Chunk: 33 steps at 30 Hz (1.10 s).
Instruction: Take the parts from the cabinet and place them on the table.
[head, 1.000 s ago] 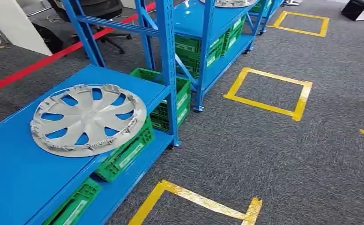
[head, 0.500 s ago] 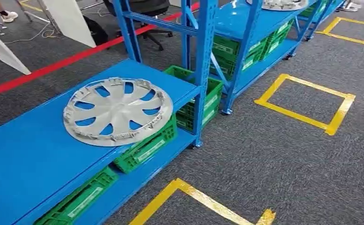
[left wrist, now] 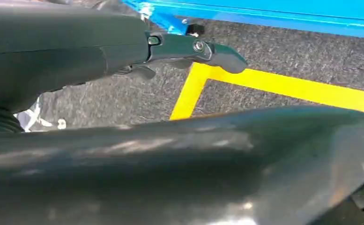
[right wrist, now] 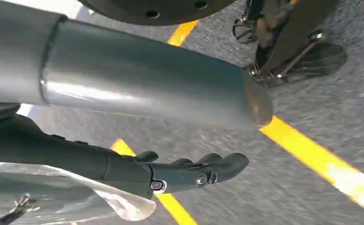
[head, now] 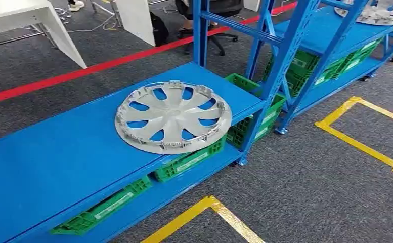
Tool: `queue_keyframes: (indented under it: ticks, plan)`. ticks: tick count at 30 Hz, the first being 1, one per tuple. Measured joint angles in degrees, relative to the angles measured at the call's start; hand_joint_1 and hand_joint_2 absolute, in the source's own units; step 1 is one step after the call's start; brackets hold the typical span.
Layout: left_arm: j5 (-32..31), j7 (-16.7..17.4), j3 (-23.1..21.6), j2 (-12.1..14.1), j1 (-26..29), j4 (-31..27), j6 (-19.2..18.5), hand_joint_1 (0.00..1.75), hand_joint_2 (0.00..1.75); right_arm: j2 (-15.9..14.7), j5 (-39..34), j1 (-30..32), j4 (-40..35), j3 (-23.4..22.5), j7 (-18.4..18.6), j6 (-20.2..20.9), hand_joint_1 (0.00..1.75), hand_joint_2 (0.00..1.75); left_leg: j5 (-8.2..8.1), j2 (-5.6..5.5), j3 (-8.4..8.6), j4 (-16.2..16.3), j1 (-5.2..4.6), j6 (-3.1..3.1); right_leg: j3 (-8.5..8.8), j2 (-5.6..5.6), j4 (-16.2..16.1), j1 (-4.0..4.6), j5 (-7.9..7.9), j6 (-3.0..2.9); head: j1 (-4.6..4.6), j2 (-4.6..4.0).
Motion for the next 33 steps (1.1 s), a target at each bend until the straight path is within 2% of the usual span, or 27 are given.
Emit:
queue_keyframes:
  ticks: [3,4,5,6,7,8,9,10,12,13,14,15,16,17,19,20,21,22,24,25,26,27,28,29,30,31,33]
  plan:
    - [0.0,0.0,0.0,0.0,0.2,0.0,0.0,0.00,0.00,0.0,0.1,-0.1,0.0,0.0,0.0,-0.1,0.00,0.00,0.67,-1.90,-0.63,-0.2,0.51,-1.12,0.42,-1.75,0.4,0.48,-0.06,-1.00,-0.11,0.00]
    - [0.0,0.0,0.0,0.1,0.2,0.0,0.0,0.00,0.00,0.0,0.2,0.0,0.0,0.0,0.0,-0.1,0.00,0.00,0.56,-2.55,-0.86,-0.1,0.40,-1.39,0.56,-2.58,-0.1,0.09,0.20,-1.49,-0.09,0.02]
    - [0.0,0.0,0.0,0.1,0.2,0.0,0.0,0.00,0.00,0.0,0.2,-0.1,0.0,0.0,0.0,-0.1,0.00,0.00,-0.25,0.27,-1.10,0.8,0.28,-1.56,0.76,-3.51,-0.3,0.09,0.32,-1.93,-0.18,0.02]
    - [0.0,0.0,0.0,0.1,0.1,0.0,0.0,0.00,0.00,0.0,0.2,0.0,0.0,0.0,0.0,-0.1,0.00,0.00,-2.06,2.82,-2.37,3.5,0.18,-1.78,0.77,-4.28,-0.4,0.20,0.23,-2.41,-0.86,0.00]
    - [0.0,0.0,0.0,0.1,0.0,0.0,0.0,0.00,0.00,0.0,0.2,0.1,0.0,0.0,0.0,-0.1,0.00,0.00,-4.35,4.15,-4.43,7.9,0.25,-1.98,0.76,-5.24,-0.4,0.38,0.13,-2.62,-1.10,0.00]
    - [0.0,0.0,0.0,0.1,0.0,0.0,0.0,0.00,0.00,0.0,0.2,0.2,0.0,0.0,0.0,-0.1,0.00,0.00,-6.51,4.74,-6.72,12.9,0.34,-2.11,0.80,-6.30,-0.4,0.53,0.02,-2.76,-1.12,0.00]
    - [0.0,0.0,0.0,0.1,0.0,0.0,0.0,0.00,0.00,0.0,0.2,0.2,0.0,0.0,0.0,-0.1,0.00,0.00,-7.74,4.93,-8.58,16.8,0.38,-2.21,0.80,-7.30,-0.4,0.62,-0.06,-2.87,-1.09,0.00]
    - [0.0,0.0,0.0,0.1,0.2,0.0,0.0,0.00,0.00,0.0,0.2,0.2,0.0,0.0,0.0,-0.1,0.00,0.00,-7.58,5.00,-9.11,18.0,0.40,-2.26,0.87,-8.11,-0.3,0.69,-0.13,-2.90,-1.12,0.00]
    - [0.0,0.0,0.0,0.2,0.3,0.0,0.0,0.00,0.00,0.0,0.2,0.1,0.0,0.0,0.0,-0.1,0.00,0.00,-4.27,5.17,-6.98,13.9,0.40,-2.09,1.16,-9.50,-0.3,0.75,-0.35,-2.84,-1.14,0.02]
    - [0.0,0.0,0.0,0.2,0.3,0.0,0.0,0.00,0.00,0.0,0.4,0.0,0.0,0.0,0.0,-0.1,0.00,0.00,-1.04,5.99,-3.81,7.7,0.31,-1.73,1.56,-10.36,-0.4,0.82,-0.56,-2.71,-1.14,0.02]
    - [0.0,0.0,0.0,0.2,0.3,0.0,0.0,0.00,0.00,0.0,0.4,0.0,0.0,0.0,0.0,-0.1,0.00,0.00,0.85,7.67,-1.52,3.3,0.16,-1.32,1.86,-10.89,-0.4,0.86,-0.75,-2.57,-1.12,0.00]
    - [-0.1,0.0,0.0,0.2,0.2,0.0,0.0,0.00,0.00,0.0,0.4,0.0,0.0,0.0,0.0,-0.1,0.00,0.00,-0.16,10.80,-0.22,1.1,-0.55,-0.99,1.67,-11.44,-0.4,1.16,-1.01,-2.21,-1.05,0.00]
    - [-0.1,0.0,0.0,0.2,0.0,0.0,0.0,0.00,0.00,0.0,0.5,0.0,0.0,0.0,-0.1,-0.2,0.00,0.00,-0.35,10.67,-0.13,0.2,-0.67,-0.57,1.46,-12.08,-0.3,1.33,-1.36,-1.70,-1.23,0.02]
    - [-0.1,0.0,0.0,0.2,0.1,0.0,0.0,0.00,0.00,0.0,0.5,-0.1,0.0,0.0,-0.1,-0.2,0.00,0.00,-0.33,10.07,-0.38,0.3,-0.71,-0.44,1.74,-12.80,-0.3,1.43,-1.45,-1.52,-0.90,0.00]
    - [-0.1,0.0,0.0,0.2,0.6,0.0,0.0,0.00,0.00,0.0,0.7,-0.4,0.0,0.0,-0.1,-0.2,0.00,0.00,-0.20,8.75,-0.56,0.1,-0.76,0.10,2.82,-14.14,-0.6,1.38,-1.45,-0.99,-1.03,0.02]
    - [-0.1,0.0,0.0,0.2,0.7,0.0,0.0,0.00,0.00,0.0,0.7,-0.5,0.0,0.0,-0.1,-0.2,0.00,0.00,0.23,8.07,-0.06,-0.5,-0.15,0.61,2.26,-12.94,-0.3,1.03,-2.17,-0.57,-0.94,0.02]
    - [-0.1,0.0,0.0,0.2,0.7,0.1,0.0,0.00,0.00,0.0,0.7,-0.5,0.0,0.0,-0.2,-0.2,0.00,0.00,0.39,7.69,-0.11,-0.6,-0.04,0.91,1.71,-9.46,1.3,1.06,-3.38,-0.34,-0.70,0.00]
    - [-0.1,0.0,0.0,0.2,0.5,0.0,0.0,0.00,0.00,0.0,0.7,-0.4,0.0,0.0,-0.2,-0.2,0.00,0.00,0.48,6.86,-0.29,-0.6,0.01,1.07,-0.19,-7.16,5.5,0.94,-5.66,-0.24,-0.46,0.02]
    - [-0.1,0.0,0.0,0.1,0.3,0.0,0.0,0.00,0.00,0.0,0.7,-0.2,0.0,0.0,-0.2,-0.2,0.00,0.00,0.50,5.40,-0.37,-0.5,0.00,1.19,-4.95,-6.01,14.7,0.88,-9.22,-0.02,-0.33,0.02]
    - [-0.1,0.0,0.0,0.1,0.4,0.1,0.0,0.00,0.00,0.0,0.7,0.0,0.0,0.0,-0.1,-0.2,0.00,0.00,0.50,4.53,-0.34,-0.5,0.00,1.19,-6.68,-5.92,17.4,0.89,-9.38,0.06,-0.22,0.02]
    - [-0.1,0.0,0.0,0.1,0.4,0.1,0.0,0.00,0.00,0.0,0.7,0.1,0.0,0.0,-0.1,-0.2,0.00,0.00,0.49,3.82,-0.26,-0.5,0.00,1.18,-7.01,-5.92,17.2,0.89,-8.21,0.09,-0.24,0.02]
    - [0.0,0.0,0.0,0.1,0.4,0.1,0.0,0.00,0.00,0.0,0.8,0.1,0.0,-0.1,-0.1,-0.2,0.00,0.00,0.46,2.84,-0.17,-0.5,0.04,1.13,-6.04,-5.83,14.0,0.81,-5.32,0.06,-0.22,0.02]
    - [0.0,0.0,0.0,0.1,0.4,0.1,0.0,0.00,0.00,0.0,0.8,0.1,0.0,-0.1,-0.2,-0.2,0.00,0.00,0.40,2.05,-0.09,-0.4,0.13,1.02,-4.17,-5.54,9.3,0.68,-2.37,0.10,-0.24,0.02]
    - [0.0,0.0,0.0,0.1,0.3,0.1,0.0,0.00,0.00,0.0,0.8,0.0,0.0,-0.1,-0.2,-0.2,0.00,0.00,0.26,1.28,-0.09,-0.1,0.26,0.78,-2.02,-4.21,4.1,0.41,0.32,0.18,-0.24,0.02]
    - [0.0,0.0,0.0,0.1,0.3,0.1,0.0,0.00,0.00,0.0,0.8,0.0,0.0,0.0,-0.2,-0.2,0.00,0.00,0.11,0.66,-0.26,0.1,0.26,0.36,-0.65,-1.11,1.5,0.10,-0.08,0.19,-0.20,0.02]
    - [0.0,0.0,0.0,0.2,0.0,0.1,0.0,0.00,0.00,0.0,0.8,0.0,0.1,0.0,-0.2,-0.3,0.00,0.00,-0.06,-0.11,-0.68,0.8,0.02,-0.03,-0.38,-0.65,0.5,0.06,-0.22,-0.23,-0.16,0.02]
    - [0.0,0.0,0.0,0.2,0.2,0.1,0.0,0.00,0.00,0.1,0.8,-0.1,0.1,0.0,-0.1,-0.2,0.00,0.00,0.41,-1.18,-0.98,0.3,0.30,-0.75,0.02,-1.86,1.0,0.48,-0.16,-1.06,-0.22,0.02]
